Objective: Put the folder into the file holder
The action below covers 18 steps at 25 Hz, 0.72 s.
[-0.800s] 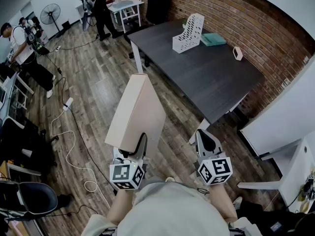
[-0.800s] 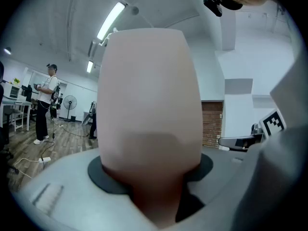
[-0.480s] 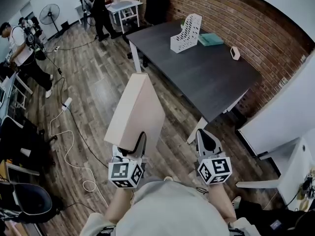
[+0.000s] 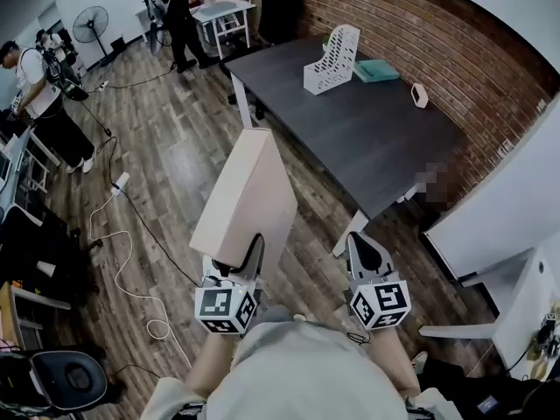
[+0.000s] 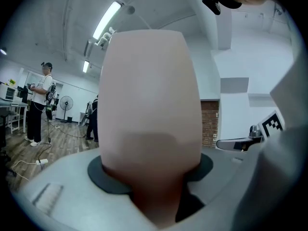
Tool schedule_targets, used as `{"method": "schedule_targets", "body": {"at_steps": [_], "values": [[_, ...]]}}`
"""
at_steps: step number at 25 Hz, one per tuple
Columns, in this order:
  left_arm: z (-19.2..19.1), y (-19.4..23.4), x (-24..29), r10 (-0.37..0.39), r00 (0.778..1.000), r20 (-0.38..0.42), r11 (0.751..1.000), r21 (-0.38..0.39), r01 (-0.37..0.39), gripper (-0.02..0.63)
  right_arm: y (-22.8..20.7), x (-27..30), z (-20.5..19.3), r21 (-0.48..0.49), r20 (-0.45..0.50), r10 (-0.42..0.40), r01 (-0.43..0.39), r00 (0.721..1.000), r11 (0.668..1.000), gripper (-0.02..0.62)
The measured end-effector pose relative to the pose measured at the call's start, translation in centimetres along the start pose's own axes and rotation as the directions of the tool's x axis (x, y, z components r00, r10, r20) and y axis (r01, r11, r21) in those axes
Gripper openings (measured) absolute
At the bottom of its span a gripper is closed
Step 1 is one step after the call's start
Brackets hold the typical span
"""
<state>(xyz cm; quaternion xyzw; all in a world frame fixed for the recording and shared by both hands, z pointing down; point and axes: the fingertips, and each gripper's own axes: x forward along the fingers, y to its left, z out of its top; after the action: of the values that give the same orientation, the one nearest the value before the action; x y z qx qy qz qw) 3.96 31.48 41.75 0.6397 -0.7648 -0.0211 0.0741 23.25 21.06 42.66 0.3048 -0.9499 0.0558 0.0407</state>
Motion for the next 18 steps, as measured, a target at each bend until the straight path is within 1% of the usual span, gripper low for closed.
{"method": "schedule_targets", "body": {"at_steps": [3, 4, 5, 11, 13, 18], "values": [[0.4, 0.0, 0.1, 0.011, 1.000, 0.003, 1.000, -0.006, -0.011, 0.268, -0.1, 0.4, 0.1, 0.013, -0.002, 0.022, -0.022, 1.000, 1.000, 0.012], [0.5, 0.1, 0.1, 0.015, 1.000, 0.004, 1.000, -0.006, -0.015, 0.268, 0.0, 0.5, 0.2, 0.022, -0.001, 0.037, -0.037, 0.999, 0.999, 0.075], [0.7, 0.2, 0.2, 0.018, 1.000, 0.006, 1.000, -0.005, -0.018, 0.268, 0.0, 0.7, 0.3, 0.031, 0.000, 0.051, -0.051, 0.999, 0.998, 0.118], [1.6, 0.7, 1.5, 0.022, 0.999, 0.025, 1.000, 0.002, -0.022, 0.268, -0.2, 2.0, 0.4, 0.047, 0.004, 0.091, -0.091, 0.996, 0.995, 0.288], [1.9, 0.9, 2.4, 0.022, 0.999, 0.030, 1.000, -0.001, -0.022, 0.268, -0.5, 2.6, 0.4, 0.045, -0.001, 0.096, -0.096, 0.995, 0.994, 0.329], [2.1, 1.9, 4.8, 0.010, 0.999, 0.031, 1.000, -0.004, -0.010, 0.268, -1.2, 5.0, 0.3, 0.040, -0.005, 0.088, -0.088, 0.996, 0.995, 0.376]]}}
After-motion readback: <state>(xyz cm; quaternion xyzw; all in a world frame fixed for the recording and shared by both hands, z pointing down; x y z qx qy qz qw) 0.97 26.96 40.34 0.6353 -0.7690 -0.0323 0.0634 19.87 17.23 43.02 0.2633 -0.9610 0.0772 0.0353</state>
